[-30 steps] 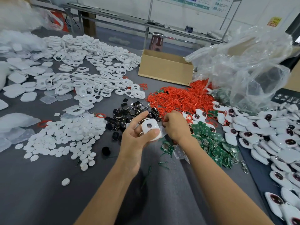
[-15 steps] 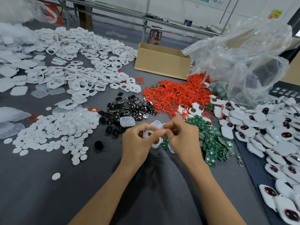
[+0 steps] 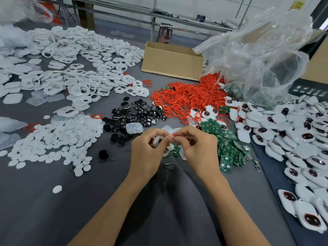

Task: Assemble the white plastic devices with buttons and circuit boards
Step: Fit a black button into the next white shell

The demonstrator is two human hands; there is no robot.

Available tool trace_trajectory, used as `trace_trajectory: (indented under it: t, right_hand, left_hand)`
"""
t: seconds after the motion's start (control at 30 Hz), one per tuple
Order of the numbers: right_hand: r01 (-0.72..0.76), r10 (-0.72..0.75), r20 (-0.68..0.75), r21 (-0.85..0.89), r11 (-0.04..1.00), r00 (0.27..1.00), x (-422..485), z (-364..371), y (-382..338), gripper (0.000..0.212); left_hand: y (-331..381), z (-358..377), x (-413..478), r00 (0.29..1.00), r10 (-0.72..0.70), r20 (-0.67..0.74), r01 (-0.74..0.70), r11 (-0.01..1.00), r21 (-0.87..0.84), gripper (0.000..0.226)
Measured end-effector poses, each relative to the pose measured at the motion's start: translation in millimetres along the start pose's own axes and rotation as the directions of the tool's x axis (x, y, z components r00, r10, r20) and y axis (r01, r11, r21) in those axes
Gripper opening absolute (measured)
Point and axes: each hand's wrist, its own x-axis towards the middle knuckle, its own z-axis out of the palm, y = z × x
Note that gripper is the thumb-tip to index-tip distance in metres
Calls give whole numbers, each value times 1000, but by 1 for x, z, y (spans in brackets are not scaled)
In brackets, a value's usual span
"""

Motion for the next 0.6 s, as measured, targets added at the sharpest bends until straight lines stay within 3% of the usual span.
trace_trajectory:
  t: [0.2,0.4,0.6]
  right_hand:
    - [-102,118,-96,156,982,988,0,-7,2,24]
    - [-172,201,-75,286,943,977,-2,-5,-4,27]
    - [-67,86,-136,135,989,987,-5,0,-5,20]
  left_hand:
    - [0,-3,5,983,-186,10,182,950,-254,33]
    - [0,0,7,974,-226,-2,213,919,-331,8]
    - [1,3,4,957,-236,171,288,854,-434,22]
